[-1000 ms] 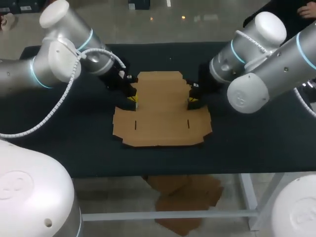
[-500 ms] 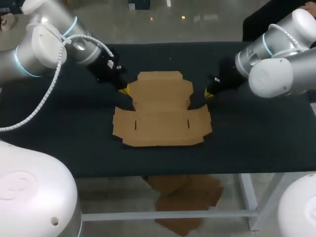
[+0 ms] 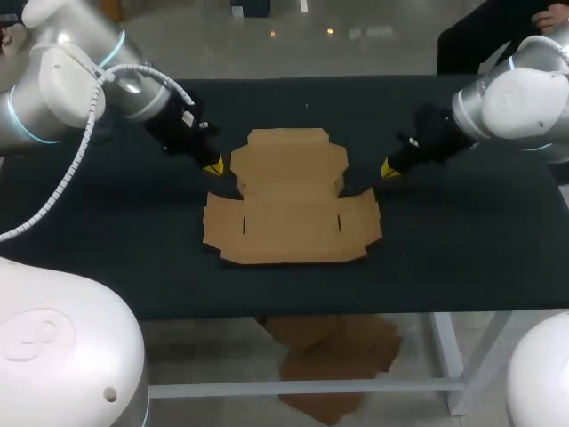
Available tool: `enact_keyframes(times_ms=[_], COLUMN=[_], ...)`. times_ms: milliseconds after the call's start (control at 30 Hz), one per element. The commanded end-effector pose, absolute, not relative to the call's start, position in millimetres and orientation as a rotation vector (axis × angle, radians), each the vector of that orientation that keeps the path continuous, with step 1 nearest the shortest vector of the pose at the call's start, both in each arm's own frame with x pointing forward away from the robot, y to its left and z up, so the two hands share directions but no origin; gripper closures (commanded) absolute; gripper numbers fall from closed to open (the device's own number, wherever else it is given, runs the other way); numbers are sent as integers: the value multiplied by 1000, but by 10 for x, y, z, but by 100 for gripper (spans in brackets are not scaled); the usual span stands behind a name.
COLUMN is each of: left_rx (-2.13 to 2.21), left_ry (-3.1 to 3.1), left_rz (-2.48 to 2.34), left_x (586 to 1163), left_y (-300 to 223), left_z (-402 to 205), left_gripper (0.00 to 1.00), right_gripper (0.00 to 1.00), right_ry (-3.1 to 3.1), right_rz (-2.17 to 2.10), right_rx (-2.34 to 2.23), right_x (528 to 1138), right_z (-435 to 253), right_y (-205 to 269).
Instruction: Assemble the packaging by folding the flat box into shape, placing the metal phone stand inside, and closing the box properly
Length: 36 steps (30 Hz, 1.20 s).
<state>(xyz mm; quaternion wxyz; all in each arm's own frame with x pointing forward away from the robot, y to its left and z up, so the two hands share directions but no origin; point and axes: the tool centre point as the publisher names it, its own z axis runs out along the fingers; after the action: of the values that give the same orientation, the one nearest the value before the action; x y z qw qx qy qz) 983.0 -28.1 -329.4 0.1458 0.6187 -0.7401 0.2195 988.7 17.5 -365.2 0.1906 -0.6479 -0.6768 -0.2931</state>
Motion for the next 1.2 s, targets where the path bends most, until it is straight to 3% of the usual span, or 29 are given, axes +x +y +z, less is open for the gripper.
enact_keyframes(times_ms=[33,1200], left_rx=[1811,1922], left_ry=[-2153,-2076], left_rz=[616,652], left_x=[9691,8764], left_y=[-313,-50], left_z=[-3203,-3193], left_gripper=[100,100], right_gripper=[100,100], right_ry=[-1813,-1840], right_rz=[-847,-797], right_rx=[-1652,-1695], right_x=[9812,8763], right_z=[-3601,-3509], right_y=[172,157])
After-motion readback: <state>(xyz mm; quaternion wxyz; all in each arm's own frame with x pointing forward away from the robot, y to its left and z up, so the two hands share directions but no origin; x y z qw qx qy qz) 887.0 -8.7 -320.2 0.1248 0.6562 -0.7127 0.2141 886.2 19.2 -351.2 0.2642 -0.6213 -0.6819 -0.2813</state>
